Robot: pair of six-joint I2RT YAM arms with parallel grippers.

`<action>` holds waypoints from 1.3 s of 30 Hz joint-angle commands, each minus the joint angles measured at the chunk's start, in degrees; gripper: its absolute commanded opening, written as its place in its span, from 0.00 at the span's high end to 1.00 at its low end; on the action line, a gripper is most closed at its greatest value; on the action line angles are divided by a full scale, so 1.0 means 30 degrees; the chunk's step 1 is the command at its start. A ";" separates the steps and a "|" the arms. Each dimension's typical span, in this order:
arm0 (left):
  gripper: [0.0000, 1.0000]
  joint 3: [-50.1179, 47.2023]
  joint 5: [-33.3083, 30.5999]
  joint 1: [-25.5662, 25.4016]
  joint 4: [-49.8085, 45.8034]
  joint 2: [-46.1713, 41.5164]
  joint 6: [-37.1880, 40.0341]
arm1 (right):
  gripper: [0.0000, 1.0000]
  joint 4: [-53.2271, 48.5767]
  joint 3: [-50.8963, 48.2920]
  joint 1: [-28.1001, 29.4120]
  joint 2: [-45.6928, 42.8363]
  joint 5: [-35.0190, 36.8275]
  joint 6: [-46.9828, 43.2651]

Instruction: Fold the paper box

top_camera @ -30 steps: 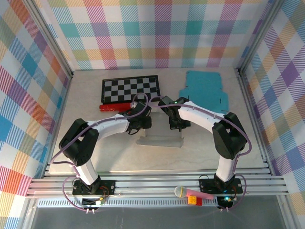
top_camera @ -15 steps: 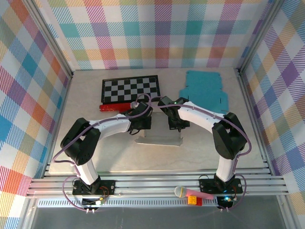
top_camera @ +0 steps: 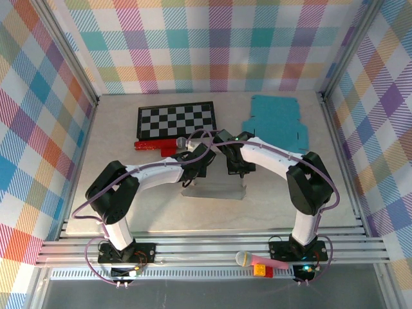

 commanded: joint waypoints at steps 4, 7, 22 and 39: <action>0.41 0.1036 0.1589 0.0138 -0.0552 -0.2313 0.0493 | 1.00 -0.0737 -0.0141 -0.0898 -0.0113 -0.1005 0.0923; 0.37 0.1968 0.3026 0.0545 -0.1099 -0.3690 -0.0072 | 1.00 -0.0809 -0.0230 -0.1406 -0.0058 -0.2141 0.1720; 0.44 0.3632 0.6969 0.7665 -0.5783 -0.7510 -0.1412 | 1.00 -0.1045 -0.2850 -0.4671 -0.2182 -0.9203 1.4289; 0.52 -0.3727 1.0777 0.3942 -0.2227 -0.7499 -0.4896 | 1.00 -0.2698 -0.0468 -0.3322 0.1411 -1.4659 2.5163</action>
